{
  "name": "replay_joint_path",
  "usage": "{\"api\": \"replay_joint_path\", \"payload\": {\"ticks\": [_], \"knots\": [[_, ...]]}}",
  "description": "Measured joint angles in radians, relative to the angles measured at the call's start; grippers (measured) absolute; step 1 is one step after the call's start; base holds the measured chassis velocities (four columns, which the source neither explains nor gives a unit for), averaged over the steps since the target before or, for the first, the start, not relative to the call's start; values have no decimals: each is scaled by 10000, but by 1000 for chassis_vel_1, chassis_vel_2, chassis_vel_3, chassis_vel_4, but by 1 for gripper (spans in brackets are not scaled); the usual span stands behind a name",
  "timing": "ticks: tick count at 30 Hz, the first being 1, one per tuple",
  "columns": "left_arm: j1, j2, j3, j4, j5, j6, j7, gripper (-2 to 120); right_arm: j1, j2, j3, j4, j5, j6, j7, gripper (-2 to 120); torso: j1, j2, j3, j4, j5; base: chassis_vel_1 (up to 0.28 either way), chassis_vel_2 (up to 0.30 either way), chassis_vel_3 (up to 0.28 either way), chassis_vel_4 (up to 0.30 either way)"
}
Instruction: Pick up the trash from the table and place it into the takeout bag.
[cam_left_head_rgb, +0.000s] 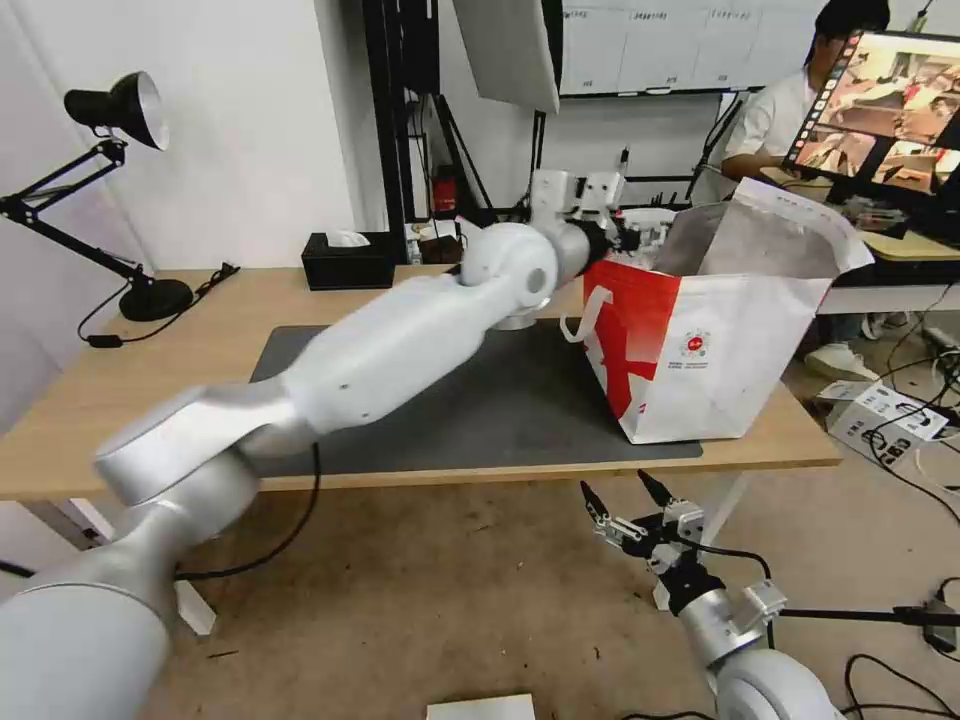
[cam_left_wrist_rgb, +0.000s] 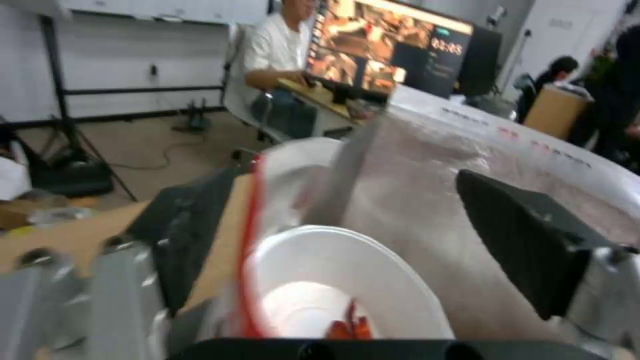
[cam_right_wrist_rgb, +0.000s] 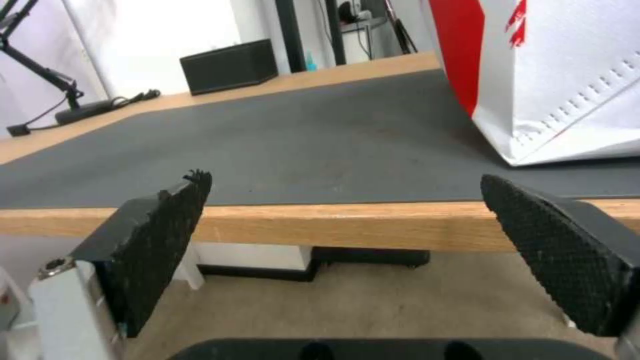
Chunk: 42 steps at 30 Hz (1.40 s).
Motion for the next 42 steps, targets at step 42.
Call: {"api": "replay_joint_path", "payload": {"ticks": [42], "knots": [[11077, 5845, -8419, -4650, 3670, -2814, 5521, 100, 2, 0, 0, 0, 0, 0, 1, 100, 1, 0, 0, -8, 3, 0, 0, 0, 0]]}}
